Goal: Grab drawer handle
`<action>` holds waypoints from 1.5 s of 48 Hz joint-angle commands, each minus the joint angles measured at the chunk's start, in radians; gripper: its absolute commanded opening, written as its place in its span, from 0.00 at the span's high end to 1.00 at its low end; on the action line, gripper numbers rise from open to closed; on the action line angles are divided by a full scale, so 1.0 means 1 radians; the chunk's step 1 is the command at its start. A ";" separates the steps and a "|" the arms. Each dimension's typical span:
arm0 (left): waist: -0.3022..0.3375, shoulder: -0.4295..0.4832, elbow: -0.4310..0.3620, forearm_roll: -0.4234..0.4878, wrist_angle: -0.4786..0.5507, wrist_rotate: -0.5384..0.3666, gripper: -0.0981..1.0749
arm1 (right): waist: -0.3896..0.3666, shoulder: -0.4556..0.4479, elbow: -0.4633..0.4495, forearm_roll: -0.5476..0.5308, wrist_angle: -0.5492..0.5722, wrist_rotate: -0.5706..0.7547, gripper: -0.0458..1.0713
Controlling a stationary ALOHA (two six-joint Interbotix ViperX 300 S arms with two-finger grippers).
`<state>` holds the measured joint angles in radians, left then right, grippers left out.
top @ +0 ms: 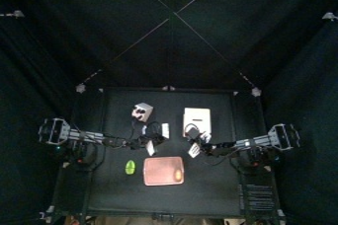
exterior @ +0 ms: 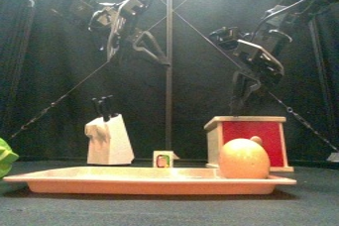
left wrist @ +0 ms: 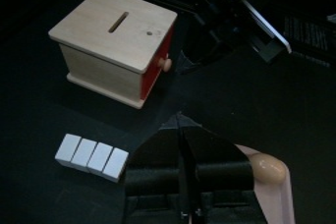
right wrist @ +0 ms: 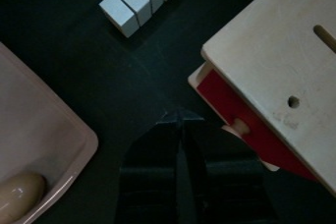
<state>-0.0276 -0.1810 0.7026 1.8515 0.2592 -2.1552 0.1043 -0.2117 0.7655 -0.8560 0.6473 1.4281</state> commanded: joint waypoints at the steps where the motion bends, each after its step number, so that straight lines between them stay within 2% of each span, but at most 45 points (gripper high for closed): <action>1: -0.011 -0.031 0.002 -0.006 0.015 -0.002 0.66 | 0.006 -0.029 -0.011 0.002 -0.002 0.000 0.73; 19: -0.029 -0.067 0.054 -0.040 0.052 -0.003 0.66 | 0.006 -0.029 -0.015 0.023 -0.003 -0.002 0.73; 33: -0.029 -0.067 0.060 -0.051 0.061 -0.003 0.66 | 0.006 -0.029 -0.021 0.044 -0.006 0.002 0.73; 50: -0.029 -0.067 0.066 -0.051 0.087 -0.002 0.66 | 0.006 -0.029 -0.034 0.158 0.011 0.005 0.73; 63: -0.009 -0.066 0.046 -0.051 0.091 -0.003 0.66 | -0.025 -0.012 -0.040 0.272 0.064 0.006 0.73; 72: 0.055 -0.061 0.014 -0.052 0.098 -0.003 0.66 | -0.035 0.006 -0.064 0.301 0.100 0.038 0.73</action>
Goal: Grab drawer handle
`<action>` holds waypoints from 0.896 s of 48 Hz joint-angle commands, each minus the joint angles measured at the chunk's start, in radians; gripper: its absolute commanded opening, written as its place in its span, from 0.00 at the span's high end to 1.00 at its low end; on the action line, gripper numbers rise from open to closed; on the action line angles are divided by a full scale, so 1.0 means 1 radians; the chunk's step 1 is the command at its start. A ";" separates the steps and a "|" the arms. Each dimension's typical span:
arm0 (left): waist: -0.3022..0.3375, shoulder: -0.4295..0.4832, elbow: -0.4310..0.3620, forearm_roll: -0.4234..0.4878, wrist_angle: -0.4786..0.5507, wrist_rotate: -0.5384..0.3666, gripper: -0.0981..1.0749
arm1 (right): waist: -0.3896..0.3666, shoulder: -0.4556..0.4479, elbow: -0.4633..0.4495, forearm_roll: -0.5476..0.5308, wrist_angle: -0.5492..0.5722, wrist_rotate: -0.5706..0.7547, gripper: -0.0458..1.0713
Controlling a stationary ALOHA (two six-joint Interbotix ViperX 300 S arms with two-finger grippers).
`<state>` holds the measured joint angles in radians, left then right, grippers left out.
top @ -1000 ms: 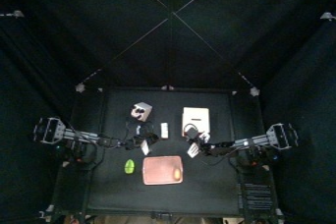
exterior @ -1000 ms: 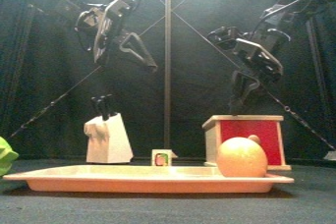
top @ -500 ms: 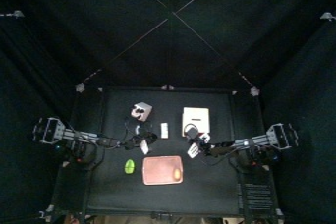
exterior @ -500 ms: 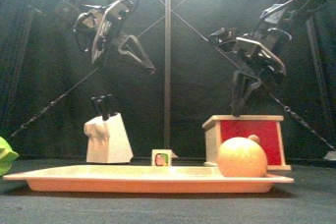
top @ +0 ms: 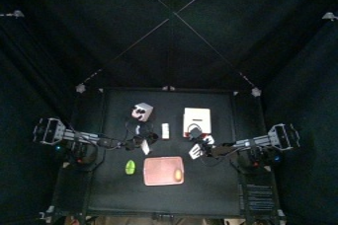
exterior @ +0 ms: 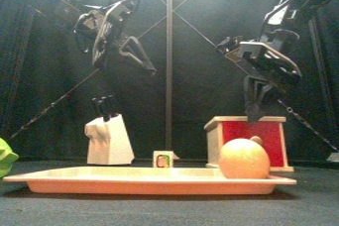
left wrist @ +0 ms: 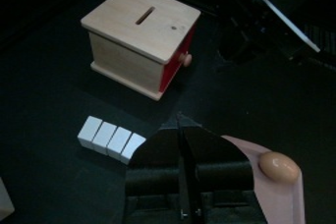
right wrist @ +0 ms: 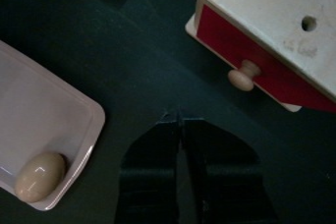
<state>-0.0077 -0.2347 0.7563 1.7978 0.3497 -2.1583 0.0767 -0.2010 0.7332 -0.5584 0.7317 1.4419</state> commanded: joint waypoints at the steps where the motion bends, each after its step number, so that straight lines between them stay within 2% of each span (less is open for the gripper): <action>1: 0.046 -0.008 -0.046 0.002 0.008 0.000 0.66 | -0.008 -0.002 -0.034 0.000 0.025 0.040 0.73; 12: 0.115 0.006 -0.101 0.008 0.006 0.002 0.66 | -0.002 -0.002 -0.051 -0.092 0.192 0.255 0.73; 24: 0.178 0.087 -0.198 0.009 -0.011 0.006 0.66 | 0.012 0.002 -0.049 -0.138 0.209 0.325 0.70; 31: 0.219 0.170 -0.278 0.018 -0.058 0.008 0.66 | 0.012 0.014 -0.043 -0.153 0.218 0.374 0.57; 43: 0.304 0.302 -0.410 0.015 -0.155 0.009 0.66 | 0.028 0.046 -0.040 -0.153 0.270 0.443 0.28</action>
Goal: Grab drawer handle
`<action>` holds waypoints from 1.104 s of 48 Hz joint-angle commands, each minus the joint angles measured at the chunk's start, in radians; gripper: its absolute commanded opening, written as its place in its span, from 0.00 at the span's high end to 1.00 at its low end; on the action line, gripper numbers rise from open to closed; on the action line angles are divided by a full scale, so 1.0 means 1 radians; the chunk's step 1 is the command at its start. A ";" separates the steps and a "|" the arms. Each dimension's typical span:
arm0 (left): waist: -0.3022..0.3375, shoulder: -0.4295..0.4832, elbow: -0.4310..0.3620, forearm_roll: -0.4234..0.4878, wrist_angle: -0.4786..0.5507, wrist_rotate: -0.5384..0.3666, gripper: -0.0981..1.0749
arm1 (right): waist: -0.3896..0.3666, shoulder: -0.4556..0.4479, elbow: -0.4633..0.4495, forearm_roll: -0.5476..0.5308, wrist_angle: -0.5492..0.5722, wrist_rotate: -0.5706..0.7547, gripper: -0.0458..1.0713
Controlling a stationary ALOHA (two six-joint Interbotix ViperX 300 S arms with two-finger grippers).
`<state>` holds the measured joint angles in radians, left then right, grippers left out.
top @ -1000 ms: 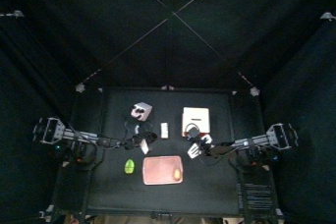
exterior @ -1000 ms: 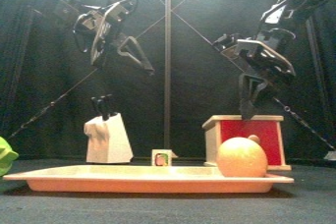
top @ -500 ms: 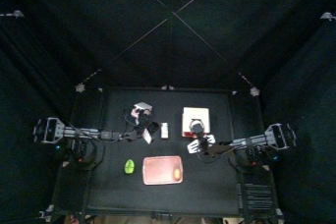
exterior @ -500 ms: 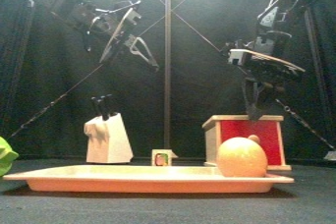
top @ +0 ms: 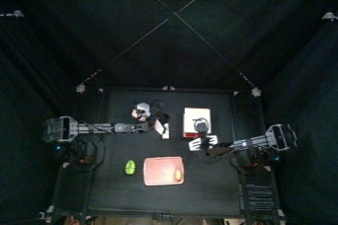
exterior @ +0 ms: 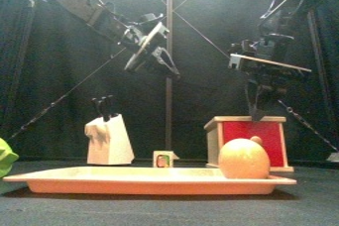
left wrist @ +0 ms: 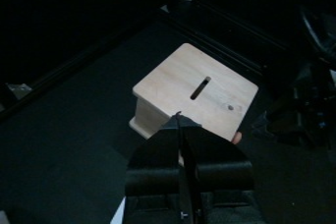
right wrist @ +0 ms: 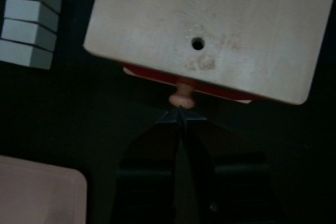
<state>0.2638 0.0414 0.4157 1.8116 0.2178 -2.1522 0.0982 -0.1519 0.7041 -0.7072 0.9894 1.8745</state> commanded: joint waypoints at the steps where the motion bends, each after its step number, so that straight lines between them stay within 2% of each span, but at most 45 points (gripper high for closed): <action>1: 0.037 0.034 -0.075 0.002 -0.026 0.003 0.66 | 0.006 0.000 -0.012 -0.005 0.014 0.011 0.26; 9: 0.057 0.095 -0.133 0.002 -0.054 0.003 0.66 | 0.000 0.035 -0.020 -0.002 0.014 0.012 0.16; 27: 0.061 0.173 -0.222 0.000 -0.097 0.003 0.66 | -0.021 0.066 -0.025 0.008 -0.043 0.014 0.17; 41: 0.060 0.207 -0.229 -0.002 -0.143 0.003 0.66 | -0.029 0.114 -0.038 0.000 -0.048 0.057 0.17; 53: 0.058 0.249 -0.262 -0.006 -0.192 0.003 0.66 | -0.031 0.117 -0.037 -0.020 -0.048 0.097 0.17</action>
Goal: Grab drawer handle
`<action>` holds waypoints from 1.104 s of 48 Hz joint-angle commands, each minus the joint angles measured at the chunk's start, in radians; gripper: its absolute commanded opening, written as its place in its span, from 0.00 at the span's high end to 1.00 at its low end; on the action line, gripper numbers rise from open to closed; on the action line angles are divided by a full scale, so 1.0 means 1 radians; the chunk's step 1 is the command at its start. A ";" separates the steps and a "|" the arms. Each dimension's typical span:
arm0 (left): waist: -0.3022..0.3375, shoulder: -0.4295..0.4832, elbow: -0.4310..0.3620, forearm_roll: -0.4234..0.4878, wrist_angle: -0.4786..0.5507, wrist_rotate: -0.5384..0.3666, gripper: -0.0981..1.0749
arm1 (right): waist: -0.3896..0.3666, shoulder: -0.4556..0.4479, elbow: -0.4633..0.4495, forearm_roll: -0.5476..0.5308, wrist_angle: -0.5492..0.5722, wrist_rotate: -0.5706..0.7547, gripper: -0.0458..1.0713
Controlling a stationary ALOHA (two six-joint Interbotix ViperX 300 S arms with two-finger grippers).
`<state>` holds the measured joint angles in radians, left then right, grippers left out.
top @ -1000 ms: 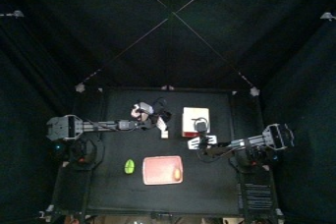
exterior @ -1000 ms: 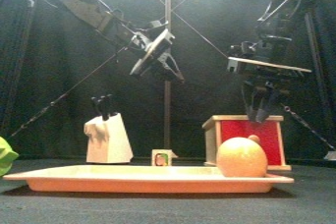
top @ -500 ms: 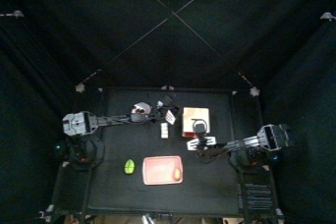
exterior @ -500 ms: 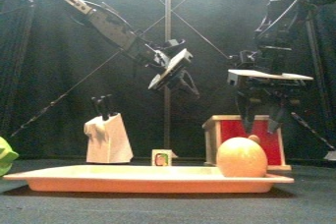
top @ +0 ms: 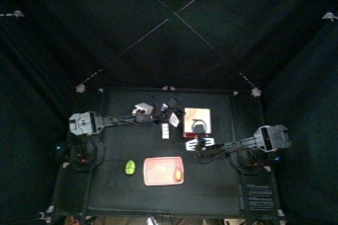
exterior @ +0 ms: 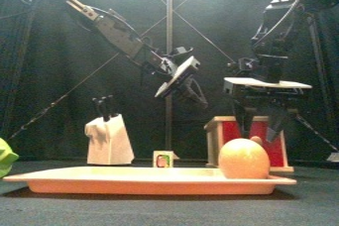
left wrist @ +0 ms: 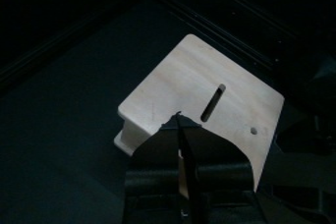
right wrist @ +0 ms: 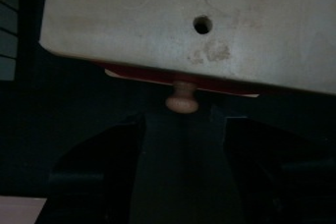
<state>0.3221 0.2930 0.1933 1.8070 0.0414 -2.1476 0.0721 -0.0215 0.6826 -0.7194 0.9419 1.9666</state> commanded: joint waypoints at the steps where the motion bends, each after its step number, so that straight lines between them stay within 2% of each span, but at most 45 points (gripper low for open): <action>1: 0.000 0.000 -0.044 0.000 -0.018 -0.002 0.66 | -0.005 -0.014 -0.015 -0.008 0.000 0.005 0.17; 14: 0.002 0.055 -0.081 -0.012 -0.034 0.000 0.66 | -0.015 -0.006 -0.014 -0.009 -0.003 0.003 0.17; 24: 0.003 0.083 -0.075 -0.044 -0.040 -0.002 0.66 | -0.023 -0.003 -0.015 -0.018 -0.006 0.003 0.17; 33: 0.003 0.092 -0.071 -0.075 -0.040 0.000 0.66 | -0.038 0.009 -0.017 -0.023 -0.009 0.003 0.17; 53: 0.003 0.092 -0.054 -0.077 -0.040 0.000 0.66 | -0.061 0.026 -0.018 -0.021 -0.038 0.003 0.19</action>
<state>0.3221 0.3912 0.1457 1.7319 0.0031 -2.1491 0.0215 0.0199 0.6826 -0.7394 0.9081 1.9681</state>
